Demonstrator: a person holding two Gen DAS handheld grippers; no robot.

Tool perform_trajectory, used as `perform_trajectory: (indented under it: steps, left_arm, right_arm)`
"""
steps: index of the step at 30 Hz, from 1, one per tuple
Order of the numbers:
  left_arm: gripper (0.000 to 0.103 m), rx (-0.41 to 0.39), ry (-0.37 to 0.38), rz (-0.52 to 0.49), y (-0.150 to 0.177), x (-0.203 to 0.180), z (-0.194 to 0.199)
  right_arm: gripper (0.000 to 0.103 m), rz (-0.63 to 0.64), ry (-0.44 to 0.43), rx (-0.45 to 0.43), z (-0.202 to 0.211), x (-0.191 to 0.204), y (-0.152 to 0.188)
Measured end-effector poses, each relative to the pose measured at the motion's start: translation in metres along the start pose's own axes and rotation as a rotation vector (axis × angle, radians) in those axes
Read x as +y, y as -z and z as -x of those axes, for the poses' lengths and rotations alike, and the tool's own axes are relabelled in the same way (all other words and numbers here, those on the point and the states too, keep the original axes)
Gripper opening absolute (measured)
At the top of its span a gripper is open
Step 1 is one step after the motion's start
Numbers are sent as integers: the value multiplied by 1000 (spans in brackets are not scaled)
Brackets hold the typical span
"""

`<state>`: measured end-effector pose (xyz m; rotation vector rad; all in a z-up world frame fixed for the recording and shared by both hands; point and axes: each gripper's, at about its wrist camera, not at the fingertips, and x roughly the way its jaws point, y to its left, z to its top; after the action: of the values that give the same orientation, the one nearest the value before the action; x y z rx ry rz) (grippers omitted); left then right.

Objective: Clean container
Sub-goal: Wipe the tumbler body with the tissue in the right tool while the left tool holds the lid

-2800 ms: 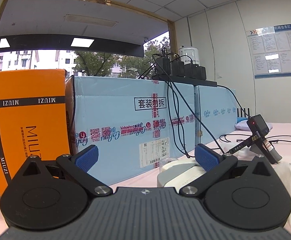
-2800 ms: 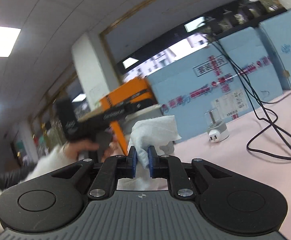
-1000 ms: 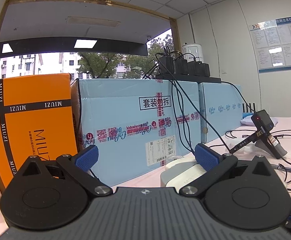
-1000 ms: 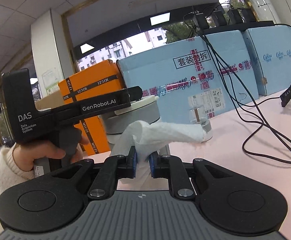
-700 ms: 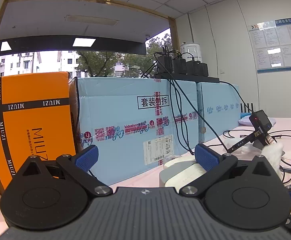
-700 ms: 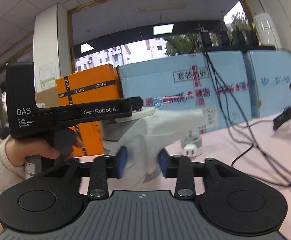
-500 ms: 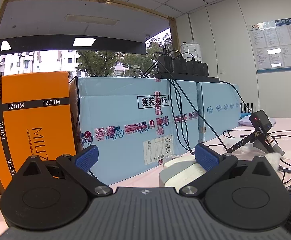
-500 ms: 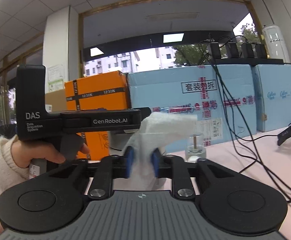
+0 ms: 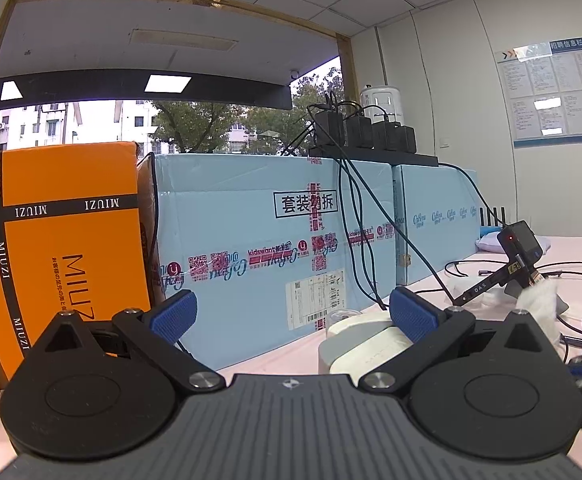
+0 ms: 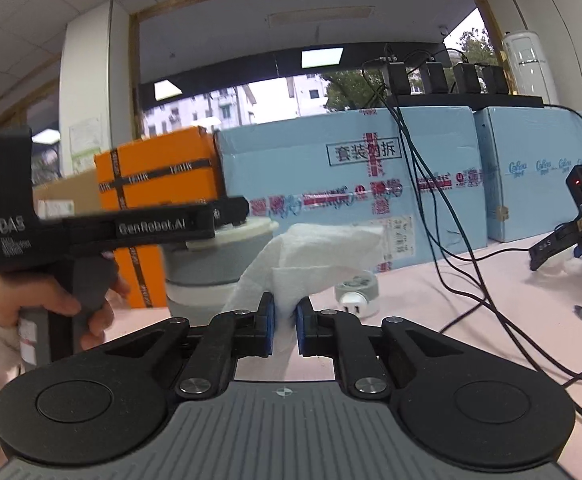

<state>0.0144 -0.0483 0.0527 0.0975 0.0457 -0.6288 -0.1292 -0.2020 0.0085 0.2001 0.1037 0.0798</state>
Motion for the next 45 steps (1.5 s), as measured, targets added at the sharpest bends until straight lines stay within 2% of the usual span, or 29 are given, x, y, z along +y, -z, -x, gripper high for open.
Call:
perform_trajectory:
  steps: [3, 7, 10, 17, 20, 24, 27, 38, 40, 45]
  left_arm:
    - [103, -1, 0, -4, 0, -1, 0]
    - [103, 4, -9, 2, 0, 0, 0]
    - [103, 3, -4, 9, 0, 1, 0]
    - [103, -2, -2, -1, 0, -1, 1]
    - [103, -2, -1, -2, 0, -1, 1]
    - [103, -3, -1, -5, 0, -2, 1]
    - [103, -6, -2, -11, 0, -4, 1]
    - [103, -12, 1, -29, 0, -8, 2]
    - [103, -12, 1, -31, 0, -8, 2]
    - [103, -12, -3, -39, -1, -9, 2]
  right_arm:
    - [10, 11, -42, -23, 3, 1, -4]
    - [10, 26, -78, -11, 1, 6, -3]
    - [10, 52, -80, 8, 0, 7, -3]
    - [10, 63, -85, 121, -5, 4, 5]
    - [10, 95, -87, 111, -3, 4, 0]
    - [10, 63, -123, 63, 3, -1, -11]
    - [10, 73, -122, 58, 3, 0, -11]
    - [10, 94, -125, 149, -1, 0, 2]
    - [10, 88, -120, 136, 0, -1, 2]
    - [10, 56, -121, 21, 9, -3, -12]
